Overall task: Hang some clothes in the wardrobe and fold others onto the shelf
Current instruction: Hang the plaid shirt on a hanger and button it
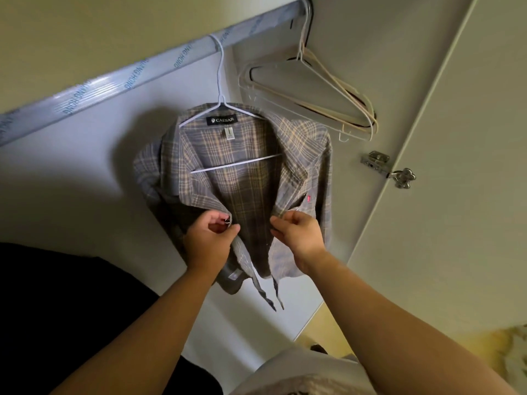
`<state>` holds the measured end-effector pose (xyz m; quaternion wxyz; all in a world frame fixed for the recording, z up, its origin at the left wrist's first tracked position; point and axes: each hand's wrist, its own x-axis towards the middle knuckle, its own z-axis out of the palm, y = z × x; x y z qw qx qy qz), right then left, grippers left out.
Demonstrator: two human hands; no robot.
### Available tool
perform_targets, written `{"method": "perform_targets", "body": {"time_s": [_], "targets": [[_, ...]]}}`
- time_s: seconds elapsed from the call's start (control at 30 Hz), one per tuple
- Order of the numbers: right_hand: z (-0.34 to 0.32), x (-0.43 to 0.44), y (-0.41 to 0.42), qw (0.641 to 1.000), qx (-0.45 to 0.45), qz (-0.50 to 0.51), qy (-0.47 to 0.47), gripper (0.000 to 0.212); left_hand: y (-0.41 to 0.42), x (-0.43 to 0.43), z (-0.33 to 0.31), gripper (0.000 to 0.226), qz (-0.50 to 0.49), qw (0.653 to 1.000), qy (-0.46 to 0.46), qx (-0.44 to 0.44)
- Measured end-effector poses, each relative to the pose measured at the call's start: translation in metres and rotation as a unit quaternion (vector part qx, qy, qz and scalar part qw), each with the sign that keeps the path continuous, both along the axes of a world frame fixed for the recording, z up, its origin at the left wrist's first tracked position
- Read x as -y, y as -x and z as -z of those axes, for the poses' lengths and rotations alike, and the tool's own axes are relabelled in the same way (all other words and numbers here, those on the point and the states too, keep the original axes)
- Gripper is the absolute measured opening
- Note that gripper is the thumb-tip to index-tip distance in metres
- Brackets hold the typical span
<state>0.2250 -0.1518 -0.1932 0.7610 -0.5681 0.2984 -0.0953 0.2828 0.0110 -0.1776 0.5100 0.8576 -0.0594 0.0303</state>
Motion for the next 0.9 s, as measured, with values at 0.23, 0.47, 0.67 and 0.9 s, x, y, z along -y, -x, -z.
{"method": "perform_targets", "body": {"time_s": [0.23, 0.47, 0.67, 0.9], "targets": [[-0.034, -0.004, -0.006, 0.988, 0.038, -0.017, 0.146, 0.017, -0.004, 0.009, -0.019, 0.026, 0.050, 0.988, -0.039, 0.144], [-0.054, -0.006, -0.015, 0.948, 0.046, -0.069, 0.306, 0.034, -0.011, 0.016, -0.032, 0.033, 0.065, 0.986, -0.056, 0.141], [-0.056, -0.007, -0.018, 0.946, 0.047, -0.108, 0.302, 0.036, -0.014, 0.017, -0.040, 0.023, 0.097, 0.993, 0.055, 0.036], [-0.058, -0.009, -0.023, 0.962, 0.052, -0.110, 0.244, 0.031, -0.017, 0.010, -0.040, 0.015, 0.114, 0.986, 0.022, 0.120]]}}
